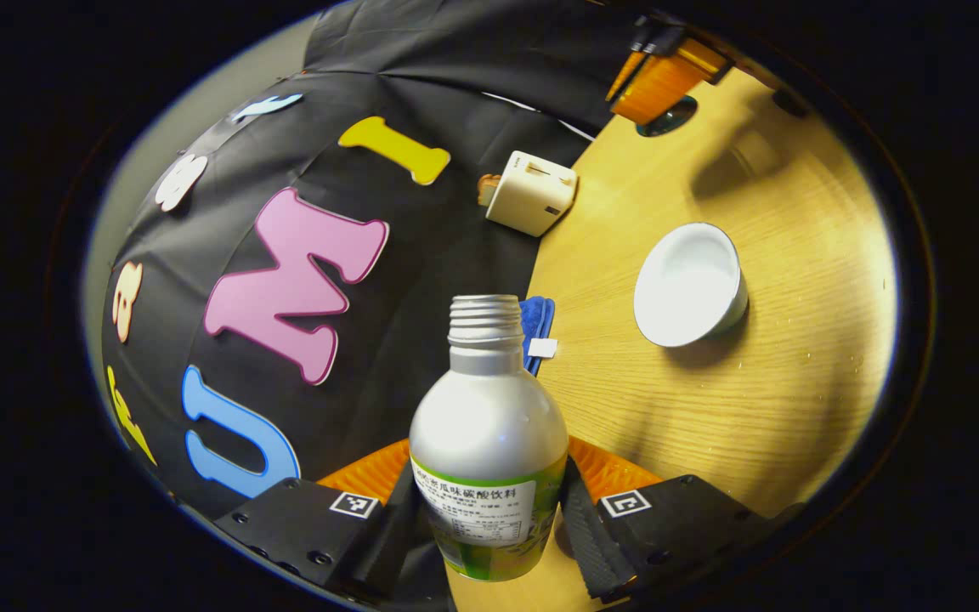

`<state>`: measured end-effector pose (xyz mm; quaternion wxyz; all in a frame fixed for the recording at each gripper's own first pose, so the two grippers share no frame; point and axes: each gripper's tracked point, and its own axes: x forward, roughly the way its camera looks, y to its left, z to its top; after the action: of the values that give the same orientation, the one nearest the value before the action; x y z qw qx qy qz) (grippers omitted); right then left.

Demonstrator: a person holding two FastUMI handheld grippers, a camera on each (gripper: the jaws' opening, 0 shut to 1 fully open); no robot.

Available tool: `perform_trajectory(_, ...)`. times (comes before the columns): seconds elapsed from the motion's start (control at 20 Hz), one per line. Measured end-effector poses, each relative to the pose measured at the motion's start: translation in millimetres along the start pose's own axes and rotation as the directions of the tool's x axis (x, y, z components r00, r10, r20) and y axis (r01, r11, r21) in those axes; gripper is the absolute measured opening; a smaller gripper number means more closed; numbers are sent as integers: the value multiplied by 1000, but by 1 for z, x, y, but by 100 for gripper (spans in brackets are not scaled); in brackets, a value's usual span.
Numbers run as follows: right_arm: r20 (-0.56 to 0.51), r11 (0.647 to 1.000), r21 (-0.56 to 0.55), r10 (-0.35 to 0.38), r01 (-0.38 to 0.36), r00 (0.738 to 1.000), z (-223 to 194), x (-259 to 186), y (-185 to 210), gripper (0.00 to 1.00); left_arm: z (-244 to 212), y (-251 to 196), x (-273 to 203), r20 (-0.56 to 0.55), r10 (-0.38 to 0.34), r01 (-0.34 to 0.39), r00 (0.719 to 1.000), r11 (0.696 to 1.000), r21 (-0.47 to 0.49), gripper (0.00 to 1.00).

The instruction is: Open the teacup lid with one hand, grasp the water bottle and pour water into the teacup with the other hand; after pouring, place the water bottle on the coaster and then close the teacup lid.

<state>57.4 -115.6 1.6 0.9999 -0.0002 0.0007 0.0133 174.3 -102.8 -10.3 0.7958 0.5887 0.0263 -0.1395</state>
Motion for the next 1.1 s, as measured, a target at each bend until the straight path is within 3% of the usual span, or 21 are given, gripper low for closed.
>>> perform_trajectory(0.4,1,1000,0,-2,2,1000,0,0,0,29,1,-10,16,-28,-78,82,997,968,237,80)
perform_trajectory(0.75,1,1000,0,4,-4,1000,-1,0,1,29,15,-15,26,-28,-102,105,994,905,412,80)
perform_trajectory(1.1,0,1000,-1,5,-5,1000,0,0,0,29,19,-14,29,-54,-101,114,993,823,557,80)
